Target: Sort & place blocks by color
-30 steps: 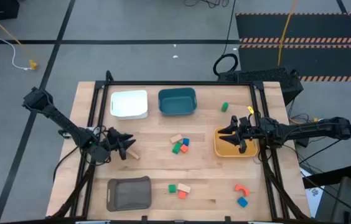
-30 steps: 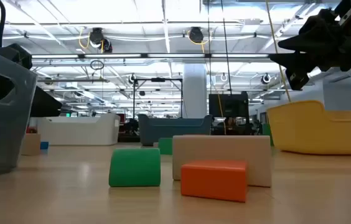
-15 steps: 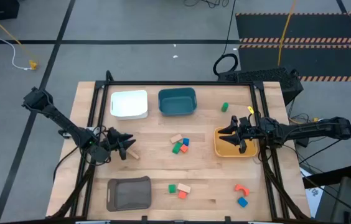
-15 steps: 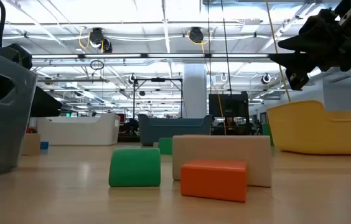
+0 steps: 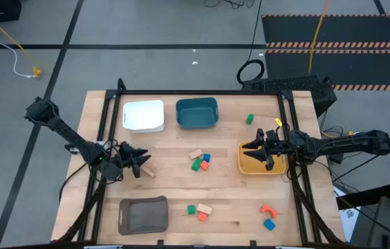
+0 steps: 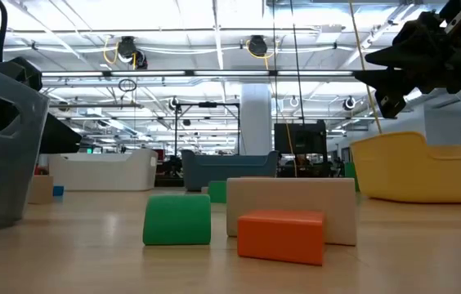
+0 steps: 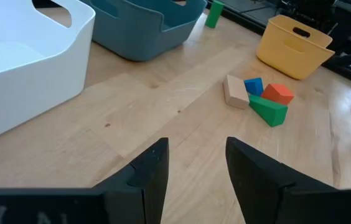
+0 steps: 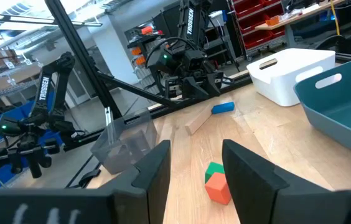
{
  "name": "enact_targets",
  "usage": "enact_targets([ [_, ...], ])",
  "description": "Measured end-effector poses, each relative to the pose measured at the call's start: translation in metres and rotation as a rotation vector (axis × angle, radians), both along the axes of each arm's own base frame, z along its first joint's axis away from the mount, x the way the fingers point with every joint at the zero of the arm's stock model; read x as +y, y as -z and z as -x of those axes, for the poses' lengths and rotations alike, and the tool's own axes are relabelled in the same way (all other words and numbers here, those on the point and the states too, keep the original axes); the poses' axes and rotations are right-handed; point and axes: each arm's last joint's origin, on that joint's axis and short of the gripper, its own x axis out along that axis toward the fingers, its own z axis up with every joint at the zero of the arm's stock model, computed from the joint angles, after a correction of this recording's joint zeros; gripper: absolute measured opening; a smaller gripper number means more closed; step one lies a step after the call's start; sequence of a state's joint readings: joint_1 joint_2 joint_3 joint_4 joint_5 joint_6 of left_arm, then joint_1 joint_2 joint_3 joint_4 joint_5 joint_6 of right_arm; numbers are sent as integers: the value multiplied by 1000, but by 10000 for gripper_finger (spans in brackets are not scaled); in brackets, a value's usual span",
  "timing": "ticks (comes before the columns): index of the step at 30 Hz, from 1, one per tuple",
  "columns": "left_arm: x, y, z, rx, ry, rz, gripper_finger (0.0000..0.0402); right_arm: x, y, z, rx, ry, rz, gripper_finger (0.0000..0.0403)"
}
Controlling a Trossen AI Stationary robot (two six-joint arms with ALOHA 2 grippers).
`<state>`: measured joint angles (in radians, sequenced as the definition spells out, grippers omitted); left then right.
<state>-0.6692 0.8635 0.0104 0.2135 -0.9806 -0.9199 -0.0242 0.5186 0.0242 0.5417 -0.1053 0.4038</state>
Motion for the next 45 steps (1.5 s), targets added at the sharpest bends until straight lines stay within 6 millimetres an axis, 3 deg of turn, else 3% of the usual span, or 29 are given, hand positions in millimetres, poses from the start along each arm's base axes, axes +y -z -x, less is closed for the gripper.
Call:
enact_targets([
  [45, 0, 0, 0, 0, 0, 0, 161, 0, -6, 0, -67, 8, 32, 139],
])
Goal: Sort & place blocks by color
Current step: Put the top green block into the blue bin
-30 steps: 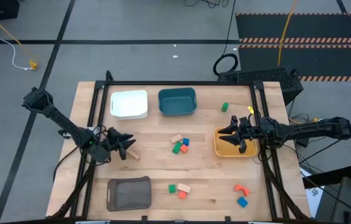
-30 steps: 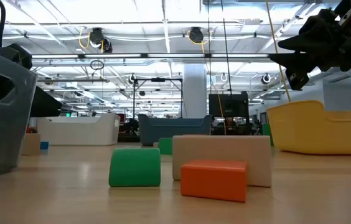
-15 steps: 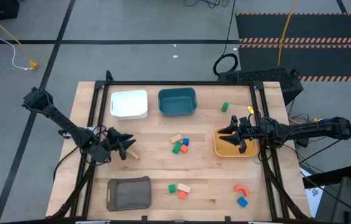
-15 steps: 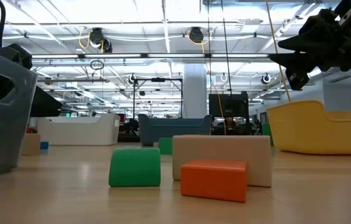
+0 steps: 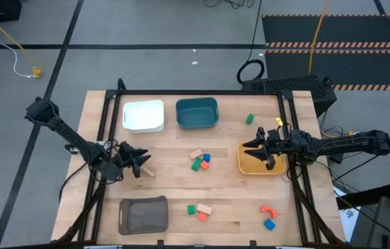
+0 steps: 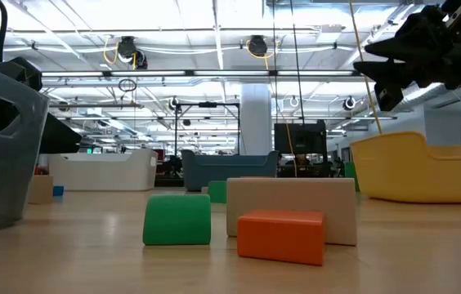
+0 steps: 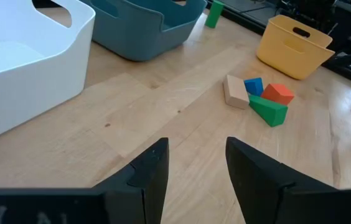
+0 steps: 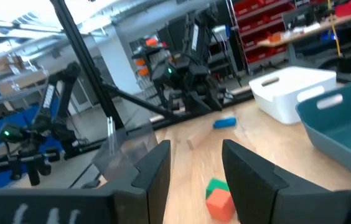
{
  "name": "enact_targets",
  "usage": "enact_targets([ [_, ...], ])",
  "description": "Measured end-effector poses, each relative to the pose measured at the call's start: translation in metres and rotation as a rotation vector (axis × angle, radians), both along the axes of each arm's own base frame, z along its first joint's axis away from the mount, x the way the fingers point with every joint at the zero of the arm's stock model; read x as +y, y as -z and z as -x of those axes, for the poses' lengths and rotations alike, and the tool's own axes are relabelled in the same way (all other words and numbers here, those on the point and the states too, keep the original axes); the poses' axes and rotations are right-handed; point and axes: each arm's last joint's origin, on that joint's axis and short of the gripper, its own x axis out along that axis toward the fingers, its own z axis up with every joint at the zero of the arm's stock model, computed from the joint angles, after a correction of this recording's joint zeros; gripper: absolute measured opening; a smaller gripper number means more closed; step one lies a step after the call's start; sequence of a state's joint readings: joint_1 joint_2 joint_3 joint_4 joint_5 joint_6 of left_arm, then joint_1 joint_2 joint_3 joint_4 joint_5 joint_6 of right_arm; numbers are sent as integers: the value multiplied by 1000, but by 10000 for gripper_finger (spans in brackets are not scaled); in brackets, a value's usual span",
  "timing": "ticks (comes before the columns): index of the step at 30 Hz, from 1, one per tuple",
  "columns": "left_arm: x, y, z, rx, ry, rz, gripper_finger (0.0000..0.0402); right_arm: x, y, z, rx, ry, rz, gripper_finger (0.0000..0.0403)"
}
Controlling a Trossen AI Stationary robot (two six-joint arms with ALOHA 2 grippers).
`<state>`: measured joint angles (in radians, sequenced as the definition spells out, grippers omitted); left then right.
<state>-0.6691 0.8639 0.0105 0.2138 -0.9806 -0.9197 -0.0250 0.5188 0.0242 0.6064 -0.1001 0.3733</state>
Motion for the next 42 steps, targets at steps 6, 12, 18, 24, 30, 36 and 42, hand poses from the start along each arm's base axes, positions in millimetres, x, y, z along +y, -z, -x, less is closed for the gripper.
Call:
enact_targets([
  [6, 0, 0, 0, 0, 0, 0, 161, 0, -9, 1, -90, -3, -2, 139],
  [12, 0, 0, 0, 0, 0, 0, 161, 0, -18, 3, -189, -1, -3, 139],
  [18, 0, 0, 0, 0, 0, 0, 161, 0, -26, 6, -276, -2, -1, 139],
  [24, 0, 0, 0, 0, 0, 0, 161, -1, -29, 6, -296, 31, -60, 139],
  [30, 0, 0, 0, 0, 0, 0, 161, -3, -28, 3, -241, 86, -68, 139],
  [36, 0, 0, 0, 0, 0, 0, 161, -3, -43, -3, -257, 91, -45, 139],
  [42, 0, 0, 0, 0, 0, 0, 161, -3, -58, -12, -256, 98, -14, 139],
])
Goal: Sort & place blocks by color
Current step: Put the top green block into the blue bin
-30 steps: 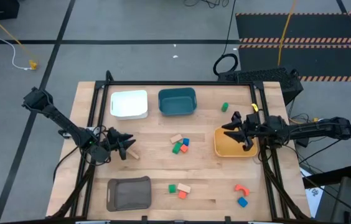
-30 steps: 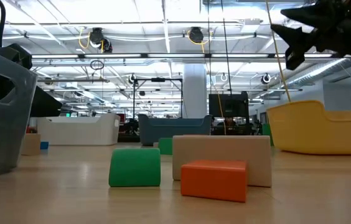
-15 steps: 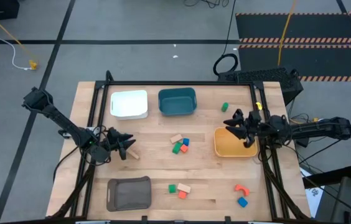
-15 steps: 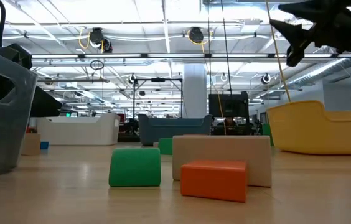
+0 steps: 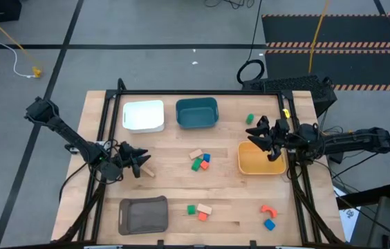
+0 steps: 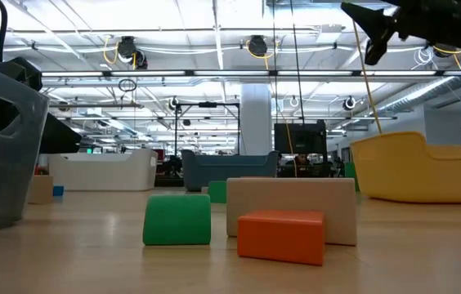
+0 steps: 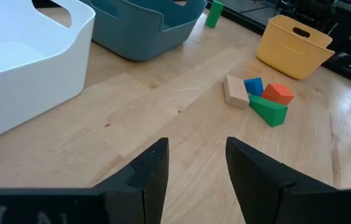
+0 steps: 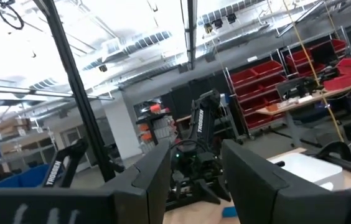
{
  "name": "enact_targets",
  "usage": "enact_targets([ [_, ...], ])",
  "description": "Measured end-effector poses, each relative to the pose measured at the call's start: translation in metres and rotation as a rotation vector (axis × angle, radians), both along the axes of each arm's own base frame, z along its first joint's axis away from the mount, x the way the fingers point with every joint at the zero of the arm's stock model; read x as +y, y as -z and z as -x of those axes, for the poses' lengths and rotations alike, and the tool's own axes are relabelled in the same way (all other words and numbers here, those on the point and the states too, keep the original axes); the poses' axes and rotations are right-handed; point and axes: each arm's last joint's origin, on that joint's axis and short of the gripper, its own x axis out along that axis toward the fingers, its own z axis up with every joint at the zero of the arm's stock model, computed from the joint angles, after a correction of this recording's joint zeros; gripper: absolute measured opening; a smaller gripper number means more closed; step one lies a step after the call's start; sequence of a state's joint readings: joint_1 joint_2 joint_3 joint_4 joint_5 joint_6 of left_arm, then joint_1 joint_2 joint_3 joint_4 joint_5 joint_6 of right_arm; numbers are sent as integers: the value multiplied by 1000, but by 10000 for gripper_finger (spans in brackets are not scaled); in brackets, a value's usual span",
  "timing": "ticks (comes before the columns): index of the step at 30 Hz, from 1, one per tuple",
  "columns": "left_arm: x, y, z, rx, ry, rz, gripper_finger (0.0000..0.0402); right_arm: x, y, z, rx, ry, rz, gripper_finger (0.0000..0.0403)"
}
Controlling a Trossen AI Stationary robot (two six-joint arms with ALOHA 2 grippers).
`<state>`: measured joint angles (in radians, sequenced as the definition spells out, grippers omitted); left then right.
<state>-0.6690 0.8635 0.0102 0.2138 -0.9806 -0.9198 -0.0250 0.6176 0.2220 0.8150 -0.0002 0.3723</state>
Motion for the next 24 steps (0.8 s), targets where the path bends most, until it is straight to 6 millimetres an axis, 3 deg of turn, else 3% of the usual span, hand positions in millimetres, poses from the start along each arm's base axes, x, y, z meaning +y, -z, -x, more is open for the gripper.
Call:
enact_targets([
  [13, 0, 0, 0, 0, 0, 0, 161, -3, -30, -13, 5, 99, 73, 139],
  [24, 0, 0, 0, 0, 0, 0, 161, -28, -62, -17, 304, 475, 115, 141],
])
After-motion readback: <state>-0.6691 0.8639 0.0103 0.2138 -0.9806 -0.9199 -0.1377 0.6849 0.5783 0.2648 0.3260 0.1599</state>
